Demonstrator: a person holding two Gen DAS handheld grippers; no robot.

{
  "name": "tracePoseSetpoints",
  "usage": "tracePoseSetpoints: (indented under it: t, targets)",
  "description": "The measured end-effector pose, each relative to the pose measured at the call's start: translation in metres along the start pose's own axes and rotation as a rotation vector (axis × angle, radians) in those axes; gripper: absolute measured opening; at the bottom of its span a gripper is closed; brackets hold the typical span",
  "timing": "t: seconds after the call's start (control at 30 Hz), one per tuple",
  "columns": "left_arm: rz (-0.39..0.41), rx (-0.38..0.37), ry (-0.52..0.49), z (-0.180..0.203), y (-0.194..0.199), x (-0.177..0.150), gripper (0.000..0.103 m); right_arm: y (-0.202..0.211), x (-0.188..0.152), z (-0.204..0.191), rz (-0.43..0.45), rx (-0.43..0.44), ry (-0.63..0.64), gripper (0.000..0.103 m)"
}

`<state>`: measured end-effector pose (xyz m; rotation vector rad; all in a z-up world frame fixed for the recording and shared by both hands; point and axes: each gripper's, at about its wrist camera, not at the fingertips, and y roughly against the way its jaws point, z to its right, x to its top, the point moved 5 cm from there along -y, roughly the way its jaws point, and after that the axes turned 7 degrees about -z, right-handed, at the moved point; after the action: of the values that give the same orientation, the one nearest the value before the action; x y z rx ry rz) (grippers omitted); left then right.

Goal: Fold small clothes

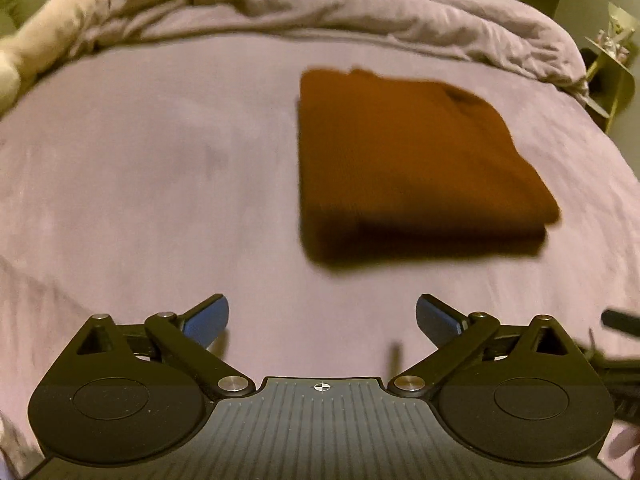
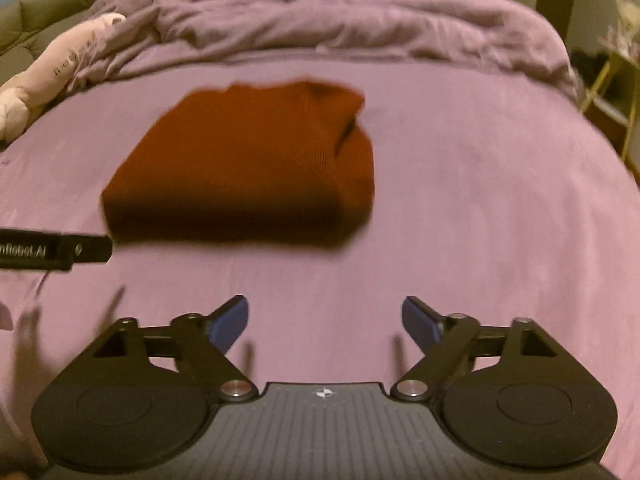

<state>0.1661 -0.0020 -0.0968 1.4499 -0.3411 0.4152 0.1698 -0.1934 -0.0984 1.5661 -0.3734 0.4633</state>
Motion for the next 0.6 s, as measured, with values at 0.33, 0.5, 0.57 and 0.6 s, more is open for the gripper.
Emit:
tracePoseSetpoints:
  t: [0.33, 0.5, 0.57, 0.6]
  targets:
    - [0.017, 0.031, -0.033, 0.003, 0.04, 0.004, 0.103, 0.02, -0.018, -0.009, -0.2, -0.005, -0.072, 0.099]
    - [0.003, 0.051, -0.028, 0.003, 0.04, 0.014, 0.103, 0.035, 0.006, -0.019, -0.151, -0.07, -0.046, 0.099]
    - [-0.014, 0.049, -0.018, 0.003, 0.037, 0.016, 0.103, 0.033, 0.014, -0.027, -0.174, -0.111, 0.001, 0.099]
    - [-0.021, 0.048, -0.014, 0.003, 0.036, 0.017, 0.103, 0.033, 0.016, -0.029, -0.174, -0.123, 0.016, 0.099]
